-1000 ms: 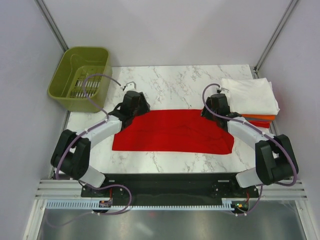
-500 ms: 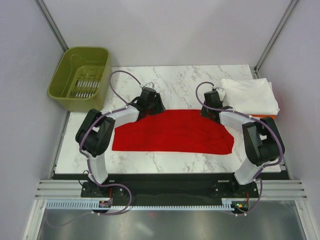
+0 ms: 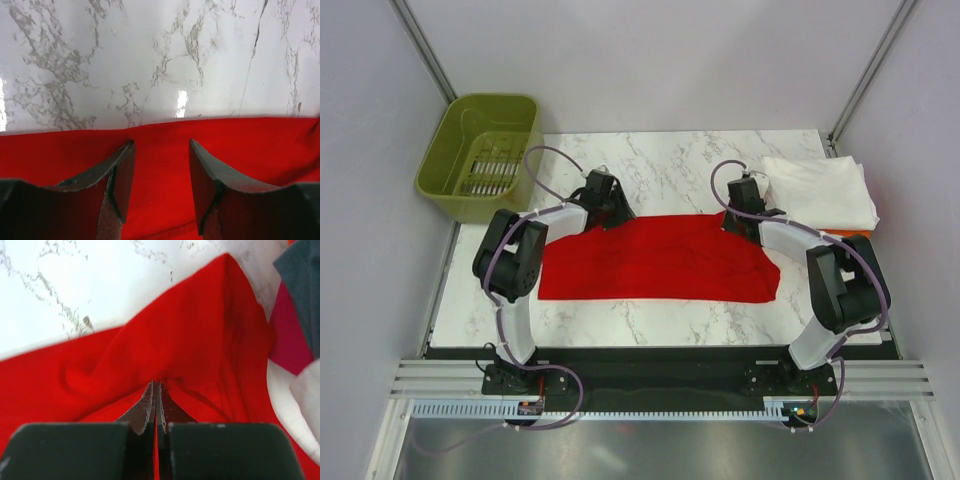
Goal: Fold and stack the t-shirts
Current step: Fold the tshirt
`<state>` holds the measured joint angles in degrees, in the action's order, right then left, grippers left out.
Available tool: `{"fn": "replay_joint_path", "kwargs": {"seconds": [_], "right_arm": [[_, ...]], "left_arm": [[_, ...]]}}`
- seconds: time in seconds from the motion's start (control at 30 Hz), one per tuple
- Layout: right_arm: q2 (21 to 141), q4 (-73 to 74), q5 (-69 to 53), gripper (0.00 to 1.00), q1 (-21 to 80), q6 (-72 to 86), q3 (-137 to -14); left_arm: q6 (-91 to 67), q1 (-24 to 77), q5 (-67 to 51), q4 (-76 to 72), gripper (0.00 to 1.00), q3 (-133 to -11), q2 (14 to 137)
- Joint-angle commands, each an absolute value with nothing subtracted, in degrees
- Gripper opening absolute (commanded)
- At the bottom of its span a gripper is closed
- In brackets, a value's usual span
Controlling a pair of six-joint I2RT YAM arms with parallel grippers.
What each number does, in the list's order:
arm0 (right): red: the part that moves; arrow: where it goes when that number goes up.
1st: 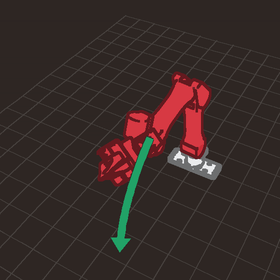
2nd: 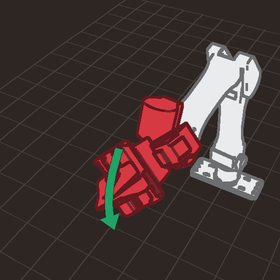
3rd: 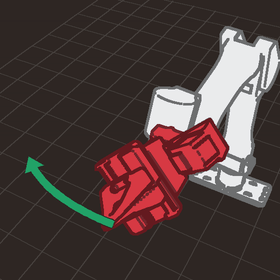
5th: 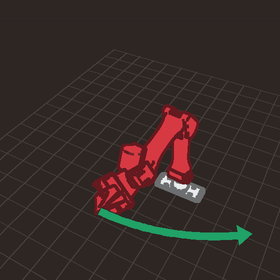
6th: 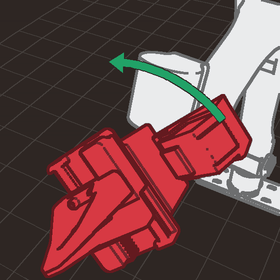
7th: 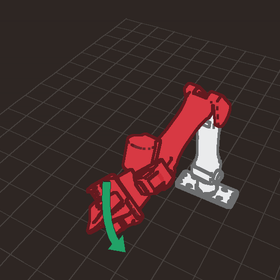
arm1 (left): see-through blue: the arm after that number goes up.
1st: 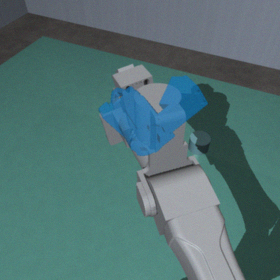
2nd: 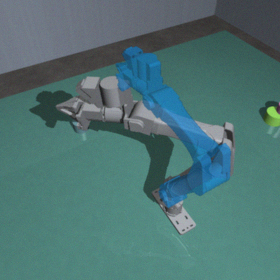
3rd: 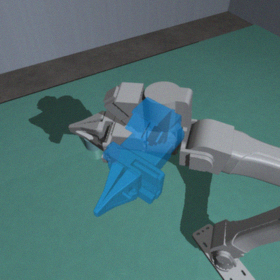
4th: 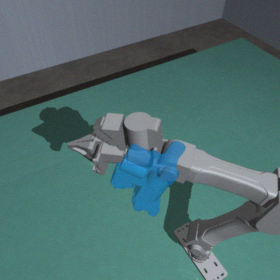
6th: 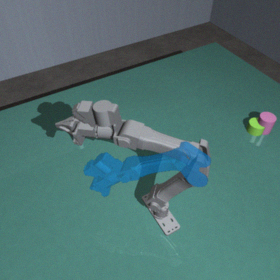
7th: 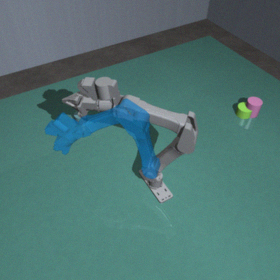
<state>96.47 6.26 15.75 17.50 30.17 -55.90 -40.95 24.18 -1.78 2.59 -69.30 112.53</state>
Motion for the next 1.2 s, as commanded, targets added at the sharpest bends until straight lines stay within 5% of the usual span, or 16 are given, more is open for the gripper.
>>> {"fn": "replay_joint_path", "kwargs": {"seconds": [0.0,0.37,0.47,0.53,0.9,1.17], "right_arm": [[91.24,8.25,11.70,0.00,18.10,30.41,-54.41],[77.00,9.58,-6.84,0.05,23.81,38.57,-40.35],[74.19,7.03,-10.03,0.43,25.40,41.57,-37.35],[72.16,10.27,-1.12,0.53,25.40,39.21,-39.62],[85.23,16.61,18.89,0.49,23.82,28.21,-57.56],[96.93,17.75,20.92,0.47,20.92,27.25,-66.70]], "left_arm": [[-42.01,23.73,-0.79,5.36,0.54,-71.19,114.61],[-40.35,23.99,-0.18,5.27,0.53,-73.04,115.23],[-39.47,24.43,-0.18,4.57,0.53,-73.04,114.79],[-38.59,25.22,2.01,4.22,0.53,-72.86,113.83],[-30.76,32.34,9.93,-1.74,0.60,-67.69,104.25],[-32.43,35.33,-2.45,-8.25,0.58,-65.56,104.94]]}}
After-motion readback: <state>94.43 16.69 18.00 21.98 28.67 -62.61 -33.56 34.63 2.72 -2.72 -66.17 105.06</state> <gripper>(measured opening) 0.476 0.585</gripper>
